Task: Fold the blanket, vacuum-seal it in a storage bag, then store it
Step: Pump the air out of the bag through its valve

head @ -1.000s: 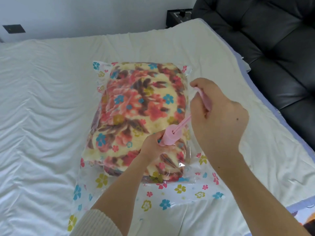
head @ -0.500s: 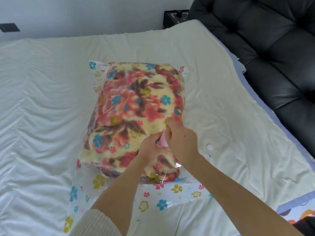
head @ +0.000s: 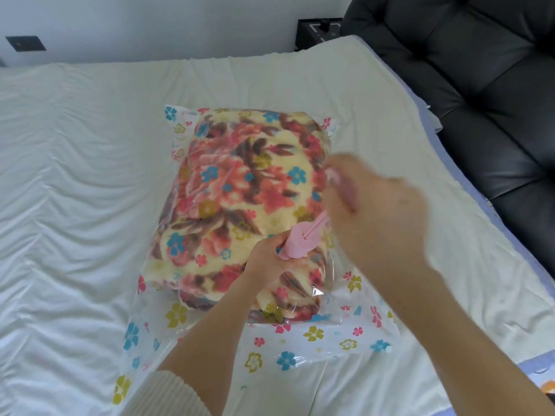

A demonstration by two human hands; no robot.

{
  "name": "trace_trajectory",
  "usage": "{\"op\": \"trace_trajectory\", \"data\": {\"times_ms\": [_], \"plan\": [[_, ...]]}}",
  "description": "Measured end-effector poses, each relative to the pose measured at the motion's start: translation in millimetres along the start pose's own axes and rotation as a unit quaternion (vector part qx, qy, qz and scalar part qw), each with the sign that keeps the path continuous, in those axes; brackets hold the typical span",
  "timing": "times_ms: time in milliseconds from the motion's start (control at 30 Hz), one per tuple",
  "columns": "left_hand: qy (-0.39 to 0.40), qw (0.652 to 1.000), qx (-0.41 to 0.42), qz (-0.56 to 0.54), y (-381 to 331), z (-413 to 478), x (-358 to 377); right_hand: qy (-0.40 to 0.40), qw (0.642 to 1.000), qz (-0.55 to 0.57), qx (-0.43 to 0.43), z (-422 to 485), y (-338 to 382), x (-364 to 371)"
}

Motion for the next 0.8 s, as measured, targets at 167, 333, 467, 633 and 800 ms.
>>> {"op": "trace_trajectory", "data": {"times_ms": [167,333,467,633,800], "plan": [[0.006,1.000,-0.002,0.020,-1,-3,3,0.041,0.996,0.026,0.074,-33,-15,48],[0.002,1.000,0.001,0.013,2,0,2,0.029,1.000,0.003,-0.003,-12,-11,28],[0.007,1.000,-0.006,0.004,2,0,3,-0.069,0.995,0.036,0.069,-6,-14,7],[0.000,1.000,-0.004,0.000,5,-3,1,0.068,0.996,-0.049,0.013,-26,-19,57],[0.008,1.000,-0.002,-0.009,6,3,2,-0.076,0.997,0.015,0.030,8,-4,-8]]}}
Point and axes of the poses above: each hand's wrist, its own z-axis towards the middle knuckle, its own x-axis out of the palm, y = z × x, the point moved 4 cm from there along z, towards the middle knuckle, and after that the axes turned 5 degrees about -y, right-handed, at the moved point
